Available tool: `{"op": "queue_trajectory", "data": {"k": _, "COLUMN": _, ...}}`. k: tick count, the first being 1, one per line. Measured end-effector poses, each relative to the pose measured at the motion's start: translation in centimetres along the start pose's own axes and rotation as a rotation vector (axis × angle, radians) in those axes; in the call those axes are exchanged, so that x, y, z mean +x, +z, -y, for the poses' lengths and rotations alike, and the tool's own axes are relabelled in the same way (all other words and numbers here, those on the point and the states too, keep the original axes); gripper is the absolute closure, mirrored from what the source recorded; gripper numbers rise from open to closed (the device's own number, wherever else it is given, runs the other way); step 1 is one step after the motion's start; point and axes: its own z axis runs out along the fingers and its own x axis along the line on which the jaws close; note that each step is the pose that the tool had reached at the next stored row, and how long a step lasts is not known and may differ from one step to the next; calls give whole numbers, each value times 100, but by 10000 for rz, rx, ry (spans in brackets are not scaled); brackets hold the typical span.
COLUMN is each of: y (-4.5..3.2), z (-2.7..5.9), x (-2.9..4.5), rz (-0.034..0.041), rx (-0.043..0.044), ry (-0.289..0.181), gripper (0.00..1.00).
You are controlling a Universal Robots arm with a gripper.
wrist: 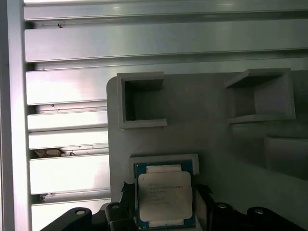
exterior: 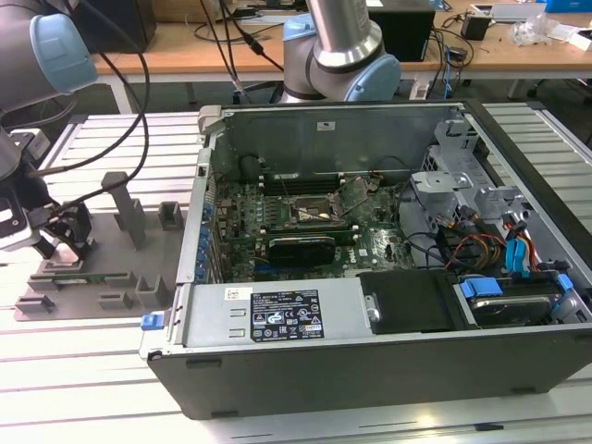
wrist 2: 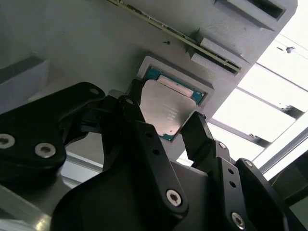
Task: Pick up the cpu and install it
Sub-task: 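Pick up the cpu and move it towards the insertion slot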
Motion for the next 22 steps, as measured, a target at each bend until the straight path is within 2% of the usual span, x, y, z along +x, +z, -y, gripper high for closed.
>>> {"op": "queue_trajectory", "data": {"k": 14, "y": 25, "z": 0, "x": 1, "rz": 2, "rx": -3, "ry": 0, "gripper": 40}}
{"op": "queue_trajectory", "data": {"k": 16, "y": 25, "z": 0, "x": 1, "rz": 1, "rx": -2, "ry": 0, "gripper": 45}}
{"op": "queue_trajectory", "data": {"k": 22, "y": 26, "z": 1, "x": 1, "rz": 2, "rx": -3, "ry": 0, "gripper": 45}}
